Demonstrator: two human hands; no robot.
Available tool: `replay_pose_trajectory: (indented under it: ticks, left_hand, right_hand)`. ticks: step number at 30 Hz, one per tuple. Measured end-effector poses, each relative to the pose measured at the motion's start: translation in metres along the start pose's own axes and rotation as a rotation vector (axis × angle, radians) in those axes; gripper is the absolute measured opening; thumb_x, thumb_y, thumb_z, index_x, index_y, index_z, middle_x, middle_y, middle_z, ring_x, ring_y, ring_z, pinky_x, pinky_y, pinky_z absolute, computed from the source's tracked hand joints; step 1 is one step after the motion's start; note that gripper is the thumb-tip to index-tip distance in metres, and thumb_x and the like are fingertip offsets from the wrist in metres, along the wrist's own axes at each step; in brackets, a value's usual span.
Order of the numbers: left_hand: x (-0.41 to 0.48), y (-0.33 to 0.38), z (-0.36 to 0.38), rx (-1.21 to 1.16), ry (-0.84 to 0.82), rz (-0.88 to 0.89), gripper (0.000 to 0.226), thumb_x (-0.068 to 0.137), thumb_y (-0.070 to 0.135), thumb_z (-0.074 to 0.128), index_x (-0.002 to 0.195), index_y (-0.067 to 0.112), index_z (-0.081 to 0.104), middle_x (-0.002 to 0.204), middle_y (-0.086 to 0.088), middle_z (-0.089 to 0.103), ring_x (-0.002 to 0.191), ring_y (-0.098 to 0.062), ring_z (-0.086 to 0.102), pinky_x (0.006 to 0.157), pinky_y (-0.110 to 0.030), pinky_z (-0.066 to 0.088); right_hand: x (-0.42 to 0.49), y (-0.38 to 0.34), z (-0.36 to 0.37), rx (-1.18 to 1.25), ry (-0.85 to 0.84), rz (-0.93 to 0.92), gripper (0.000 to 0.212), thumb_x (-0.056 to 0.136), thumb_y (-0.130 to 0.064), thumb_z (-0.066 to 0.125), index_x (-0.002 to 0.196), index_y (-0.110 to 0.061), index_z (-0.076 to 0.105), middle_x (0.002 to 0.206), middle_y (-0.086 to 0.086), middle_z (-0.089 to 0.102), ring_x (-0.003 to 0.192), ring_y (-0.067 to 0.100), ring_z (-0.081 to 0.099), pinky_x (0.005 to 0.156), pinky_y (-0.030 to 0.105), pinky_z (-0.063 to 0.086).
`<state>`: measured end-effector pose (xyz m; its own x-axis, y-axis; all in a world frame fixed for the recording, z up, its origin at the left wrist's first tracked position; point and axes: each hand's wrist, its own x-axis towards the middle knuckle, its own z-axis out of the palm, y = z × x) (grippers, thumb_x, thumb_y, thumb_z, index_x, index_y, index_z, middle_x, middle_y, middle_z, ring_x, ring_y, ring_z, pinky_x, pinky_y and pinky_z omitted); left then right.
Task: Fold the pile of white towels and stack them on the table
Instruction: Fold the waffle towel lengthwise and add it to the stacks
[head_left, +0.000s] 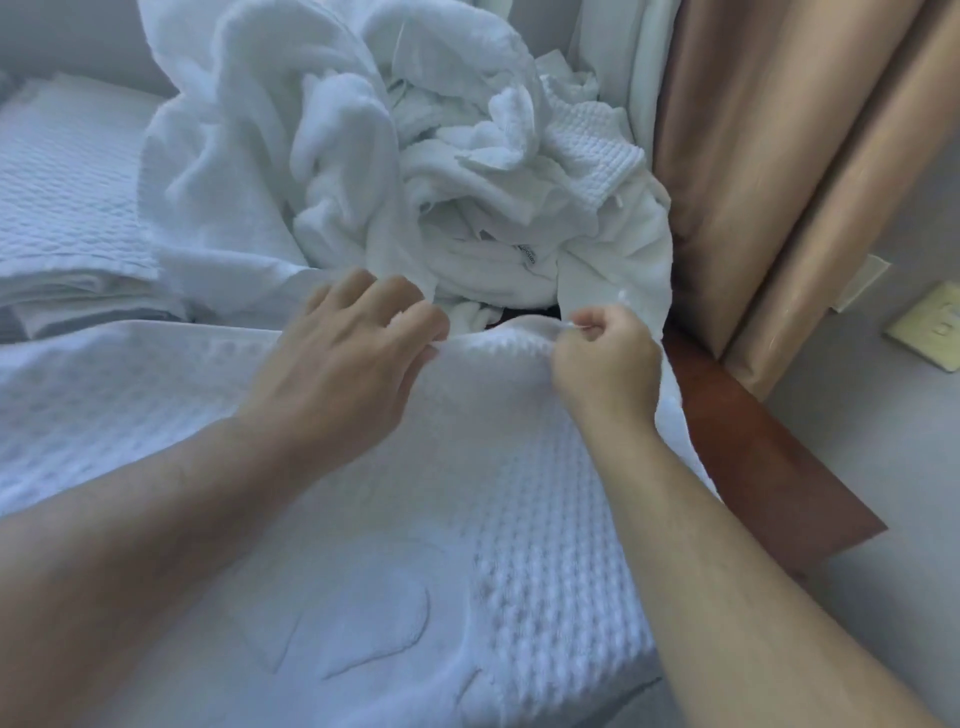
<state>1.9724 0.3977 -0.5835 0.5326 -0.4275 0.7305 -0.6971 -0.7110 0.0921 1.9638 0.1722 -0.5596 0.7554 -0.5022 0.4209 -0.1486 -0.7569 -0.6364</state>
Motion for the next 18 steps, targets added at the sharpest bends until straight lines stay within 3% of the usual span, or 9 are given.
replay_pose_trajectory:
  ticks: [3, 4, 6, 8, 9, 11, 14, 16, 18]
  left_hand:
    - [-0.001, 0.012, -0.007, -0.073, -0.018, -0.023, 0.017, 0.101, 0.031, 0.045, 0.099, 0.015, 0.051, 0.078, -0.003, 0.058, 0.057, -0.03, 0.048, 0.05, -0.032, 0.034]
    - [-0.003, 0.015, -0.008, -0.097, -0.102, -0.043, 0.023, 0.102, 0.044, 0.04, 0.1, 0.021, 0.046, 0.072, 0.003, 0.056, 0.051, -0.027, 0.045, 0.045, -0.03, 0.032]
    - [-0.007, 0.021, -0.009, -0.064, -0.374, -0.095, 0.04, 0.086, 0.077, 0.037, 0.096, 0.038, 0.033, 0.069, 0.011, 0.049, 0.053, -0.011, 0.044, 0.045, -0.029, 0.027]
    - [-0.012, 0.026, -0.005, 0.0, -0.561, -0.082, 0.052, 0.068, 0.091, 0.04, 0.088, 0.044, 0.027, 0.07, 0.013, 0.045, 0.06, -0.001, 0.04, 0.047, -0.029, 0.025]
    - [-0.013, 0.027, -0.003, 0.007, -0.594, -0.068, 0.054, 0.066, 0.092, 0.041, 0.084, 0.043, 0.027, 0.071, 0.012, 0.045, 0.061, -0.002, 0.041, 0.048, -0.029, 0.025]
    - [-0.014, 0.027, -0.001, -0.023, -0.587, -0.057, 0.053, 0.065, 0.091, 0.039, 0.08, 0.042, 0.03, 0.07, 0.011, 0.046, 0.061, -0.005, 0.043, 0.048, -0.029, 0.027]
    - [-0.018, 0.026, 0.001, -0.029, -0.476, -0.008, 0.048, 0.072, 0.087, 0.041, 0.074, 0.039, 0.034, 0.065, 0.012, 0.046, 0.057, -0.005, 0.043, 0.047, -0.029, 0.026]
    - [-0.021, 0.022, 0.005, -0.031, -0.371, 0.053, 0.049, 0.077, 0.076, 0.051, 0.07, 0.032, 0.033, 0.059, 0.012, 0.043, 0.051, -0.014, 0.043, 0.044, -0.027, 0.025]
    - [-0.02, 0.015, 0.007, -0.032, -0.257, 0.18, 0.044, 0.081, 0.059, 0.063, 0.069, 0.026, 0.035, 0.055, 0.009, 0.042, 0.045, -0.024, 0.042, 0.042, -0.025, 0.026]
  right_hand:
    - [-0.021, 0.002, -0.019, 0.471, 0.373, 0.141, 0.017, 0.081, -0.029, 0.055, 0.073, -0.02, 0.066, 0.064, -0.009, 0.064, 0.065, -0.005, 0.06, 0.064, 0.006, 0.041]
    - [-0.028, 0.005, -0.023, 0.59, 0.411, 0.264, 0.021, 0.082, -0.031, 0.058, 0.068, -0.018, 0.066, 0.063, -0.004, 0.066, 0.062, 0.001, 0.063, 0.065, 0.017, 0.05]
    - [-0.037, 0.02, -0.027, 0.729, 0.348, 0.544, 0.01, 0.084, -0.027, 0.069, 0.079, -0.019, 0.07, 0.071, 0.004, 0.072, 0.06, 0.013, 0.067, 0.058, 0.031, 0.055]
    - [-0.045, 0.034, -0.027, 0.786, 0.189, 0.701, 0.027, 0.083, -0.015, 0.073, 0.108, -0.01, 0.067, 0.081, 0.008, 0.071, 0.057, 0.015, 0.067, 0.057, 0.031, 0.055]
    - [-0.047, 0.039, -0.027, 0.795, 0.127, 0.706, 0.039, 0.082, -0.01, 0.07, 0.12, -0.008, 0.061, 0.086, 0.009, 0.071, 0.055, 0.015, 0.066, 0.056, 0.03, 0.055]
    - [-0.047, 0.041, -0.026, 0.756, 0.094, 0.617, 0.047, 0.083, -0.009, 0.063, 0.127, -0.019, 0.052, 0.092, 0.008, 0.068, 0.056, 0.016, 0.064, 0.052, 0.028, 0.052]
    - [-0.049, 0.037, -0.015, 0.498, -0.004, 0.387, 0.028, 0.087, -0.017, 0.056, 0.109, -0.033, 0.064, 0.087, -0.006, 0.069, 0.069, 0.011, 0.063, 0.057, 0.025, 0.048]
    - [-0.049, 0.033, -0.004, 0.424, -0.04, 0.275, 0.017, 0.089, -0.022, 0.056, 0.092, -0.03, 0.071, 0.083, -0.018, 0.069, 0.076, -0.006, 0.063, 0.063, 0.012, 0.045]
    - [-0.041, 0.027, 0.006, 0.452, -0.035, 0.22, 0.017, 0.089, -0.021, 0.056, 0.086, -0.03, 0.07, 0.079, -0.029, 0.068, 0.079, -0.022, 0.056, 0.058, 0.002, 0.041]
